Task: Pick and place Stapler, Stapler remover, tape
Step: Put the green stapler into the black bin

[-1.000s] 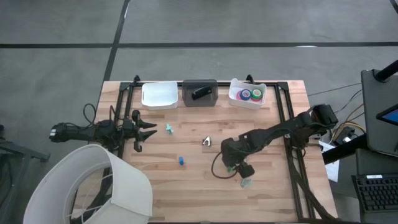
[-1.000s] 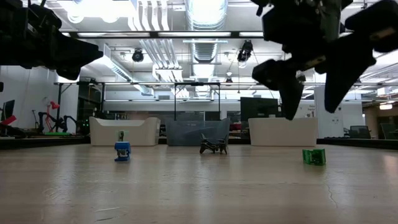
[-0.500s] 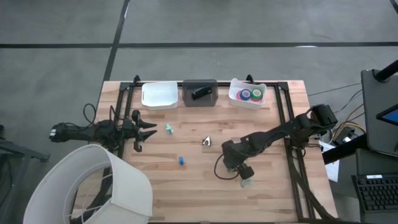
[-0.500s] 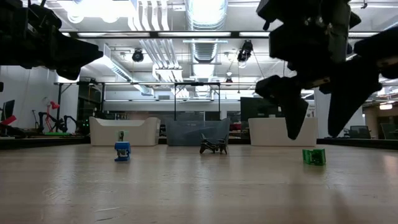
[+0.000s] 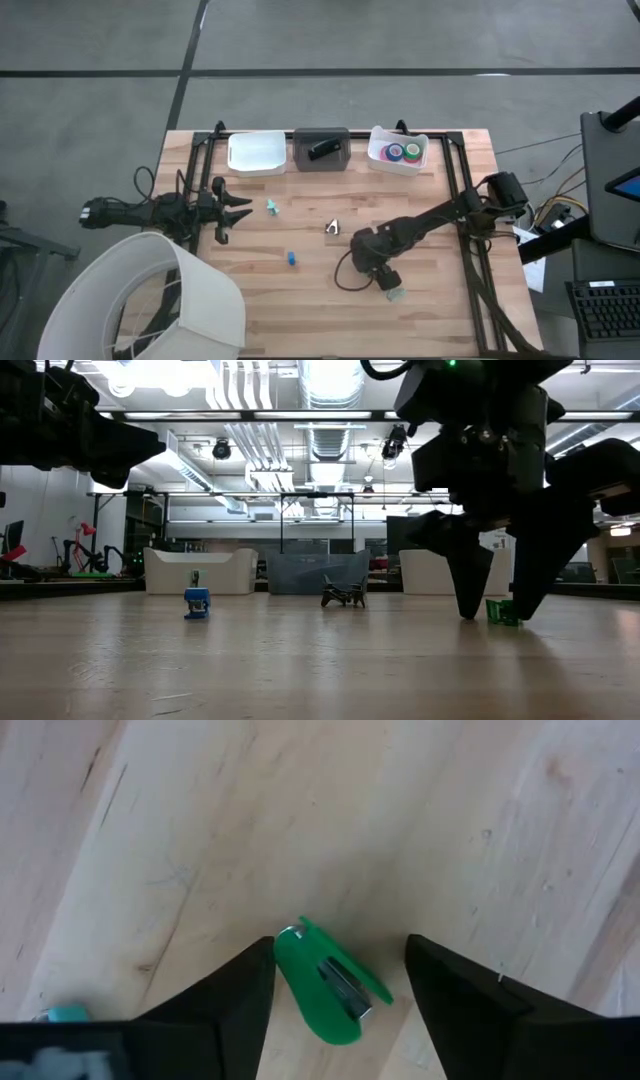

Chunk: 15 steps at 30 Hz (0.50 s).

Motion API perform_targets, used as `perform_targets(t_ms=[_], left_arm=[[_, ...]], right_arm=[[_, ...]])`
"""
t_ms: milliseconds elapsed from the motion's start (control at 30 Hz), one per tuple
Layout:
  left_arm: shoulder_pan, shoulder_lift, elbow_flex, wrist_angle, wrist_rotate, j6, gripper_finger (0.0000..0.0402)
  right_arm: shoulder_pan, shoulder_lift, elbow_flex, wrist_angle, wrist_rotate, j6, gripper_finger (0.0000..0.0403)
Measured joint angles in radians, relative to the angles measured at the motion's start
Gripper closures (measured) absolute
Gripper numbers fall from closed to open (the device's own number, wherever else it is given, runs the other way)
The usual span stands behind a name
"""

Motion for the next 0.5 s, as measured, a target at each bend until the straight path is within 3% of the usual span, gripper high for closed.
perform_targets(t_ms=[500], left_arm=[[0.000, 0.000, 0.000, 0.000, 0.000, 0.000, 0.0275]], right_arm=[[0.001, -0.001, 0.065, -0.131, 0.019, 0.025, 0.0248]])
